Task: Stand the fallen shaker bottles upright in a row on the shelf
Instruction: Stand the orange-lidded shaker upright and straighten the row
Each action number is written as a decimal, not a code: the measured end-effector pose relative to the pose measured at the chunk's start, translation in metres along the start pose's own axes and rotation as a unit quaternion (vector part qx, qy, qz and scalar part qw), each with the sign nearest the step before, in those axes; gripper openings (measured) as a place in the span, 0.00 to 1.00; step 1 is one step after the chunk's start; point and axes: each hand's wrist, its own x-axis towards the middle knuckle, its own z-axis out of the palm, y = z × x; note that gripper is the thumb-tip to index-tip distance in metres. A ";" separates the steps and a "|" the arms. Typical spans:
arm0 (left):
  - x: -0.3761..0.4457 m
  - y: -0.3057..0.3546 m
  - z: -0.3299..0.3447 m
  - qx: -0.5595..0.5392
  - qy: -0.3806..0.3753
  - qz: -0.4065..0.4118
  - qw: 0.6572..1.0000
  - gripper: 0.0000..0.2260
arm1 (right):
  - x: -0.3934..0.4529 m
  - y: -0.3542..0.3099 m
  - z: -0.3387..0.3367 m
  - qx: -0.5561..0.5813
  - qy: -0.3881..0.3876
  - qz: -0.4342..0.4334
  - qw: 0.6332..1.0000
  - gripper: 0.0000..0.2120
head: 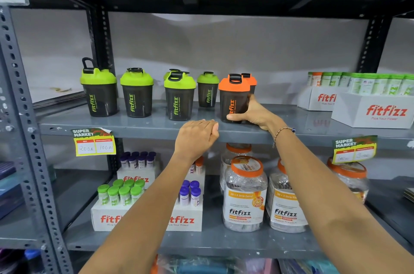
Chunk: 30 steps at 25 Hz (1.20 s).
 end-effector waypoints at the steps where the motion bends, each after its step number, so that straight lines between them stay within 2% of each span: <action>1: 0.000 0.000 -0.001 -0.015 0.002 -0.004 1.000 0.19 | 0.000 0.000 0.000 -0.004 0.002 -0.002 1.000 0.48; 4: 0.001 -0.002 -0.008 -0.125 0.033 -0.065 0.990 0.16 | -0.001 0.000 -0.001 0.005 -0.002 -0.007 1.000 0.49; 6: 0.005 -0.008 -0.020 -0.224 0.108 -0.174 0.953 0.18 | -0.003 -0.002 -0.001 0.008 -0.012 -0.008 1.000 0.48; 8: 0.010 -0.024 -0.032 -0.236 0.156 -0.296 0.912 0.23 | -0.003 -0.004 0.000 0.008 -0.018 -0.008 1.000 0.49; 9: 0.015 -0.034 -0.037 -0.237 0.124 -0.354 0.896 0.28 | -0.002 -0.003 -0.001 0.011 -0.017 -0.008 1.000 0.49; 10: 0.021 -0.045 -0.041 -0.240 0.062 -0.402 0.881 0.32 | -0.001 -0.002 -0.003 0.018 -0.015 -0.011 1.000 0.49; 12: 0.032 -0.065 -0.045 -0.249 -0.085 -0.436 0.861 0.37 | -0.001 0.000 -0.006 0.032 -0.013 -0.017 0.999 0.49; 13: 0.038 -0.071 -0.046 -0.277 -0.139 -0.434 0.846 0.34 | -0.001 0.000 -0.008 0.032 -0.015 -0.018 0.999 0.48; 15: 0.045 -0.081 -0.043 -0.370 -0.178 -0.436 0.801 0.24 | -0.002 0.000 -0.009 0.030 -0.030 -0.014 0.999 0.44; 17: 0.047 -0.090 -0.039 -0.436 -0.186 -0.434 0.766 0.26 | -0.003 -0.001 -0.008 0.022 -0.045 -0.019 0.999 0.34; 19: 0.047 -0.099 -0.033 -0.455 -0.203 -0.410 0.764 0.29 | -0.002 -0.003 -0.006 0.030 -0.051 -0.018 0.998 0.26; 22: 0.050 -0.102 -0.023 -0.442 -0.215 -0.389 0.779 0.26 | -0.003 0.000 -0.012 0.042 -0.046 -0.014 0.998 0.21; 30: 0.068 -0.053 0.003 -0.411 -0.218 -0.370 0.804 0.27 | -0.018 0.011 -0.052 0.053 -0.023 -0.001 0.998 0.19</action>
